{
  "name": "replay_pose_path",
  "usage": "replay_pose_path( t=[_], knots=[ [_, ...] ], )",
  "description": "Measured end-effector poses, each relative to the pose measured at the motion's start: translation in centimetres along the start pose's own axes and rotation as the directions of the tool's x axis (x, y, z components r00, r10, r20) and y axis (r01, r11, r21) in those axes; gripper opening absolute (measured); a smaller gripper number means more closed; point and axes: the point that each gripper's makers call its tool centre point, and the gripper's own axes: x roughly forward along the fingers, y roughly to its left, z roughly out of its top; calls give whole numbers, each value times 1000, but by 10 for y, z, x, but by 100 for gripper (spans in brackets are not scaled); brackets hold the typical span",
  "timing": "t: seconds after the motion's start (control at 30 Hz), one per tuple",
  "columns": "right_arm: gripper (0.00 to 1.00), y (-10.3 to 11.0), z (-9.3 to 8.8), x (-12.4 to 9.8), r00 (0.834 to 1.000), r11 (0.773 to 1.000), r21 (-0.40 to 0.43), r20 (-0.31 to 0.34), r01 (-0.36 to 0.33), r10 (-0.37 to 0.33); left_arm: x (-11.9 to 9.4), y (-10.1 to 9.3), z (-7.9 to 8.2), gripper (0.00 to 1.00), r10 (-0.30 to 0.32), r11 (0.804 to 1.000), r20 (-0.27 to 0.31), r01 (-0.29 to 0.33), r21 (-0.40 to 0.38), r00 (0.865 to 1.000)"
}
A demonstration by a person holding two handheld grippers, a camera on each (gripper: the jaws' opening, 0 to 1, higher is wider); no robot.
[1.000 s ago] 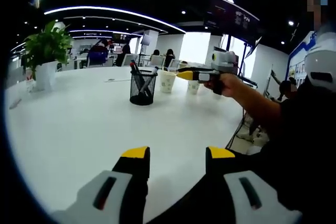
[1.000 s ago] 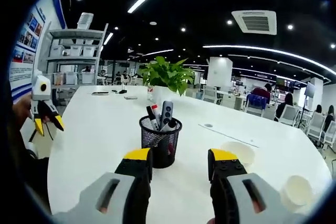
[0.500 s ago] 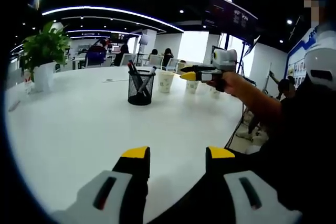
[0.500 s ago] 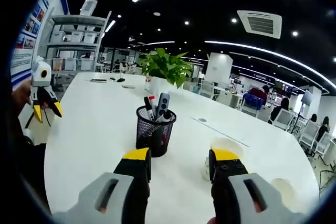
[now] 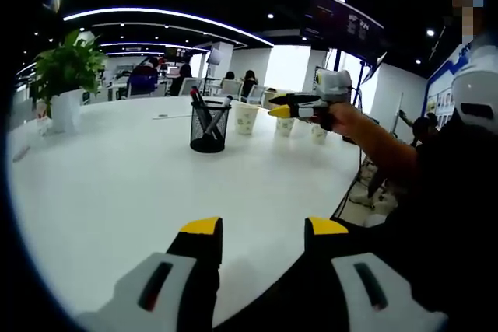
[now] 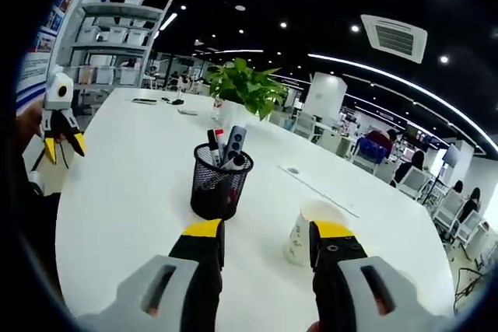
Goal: Place the scattered laser pointers and whiteboard markers into the pen holder and stack the scattered paper cups together
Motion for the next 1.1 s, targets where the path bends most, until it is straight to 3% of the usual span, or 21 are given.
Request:
replay_pose_path(
  t=[0.4, 0.7, 1.1],
  knots=[
    [46, -9, -3, 4, 998, 993, -113, -51, 39, -45, 1, -1, -2, 44, -3, 1000, -2, 3, -5, 1000],
    [46, -12, 2, 9, 998, 989, -142, -49, 37, -44, 1, 1, -2, 44, 0, 1000, -1, 0, -8, 1000],
    [40, -21, 0, 21, 993, 969, -244, -97, 35, -61, 1, 1, -2, 43, 2, 1000, -4, -2, -6, 1000]
  ],
)
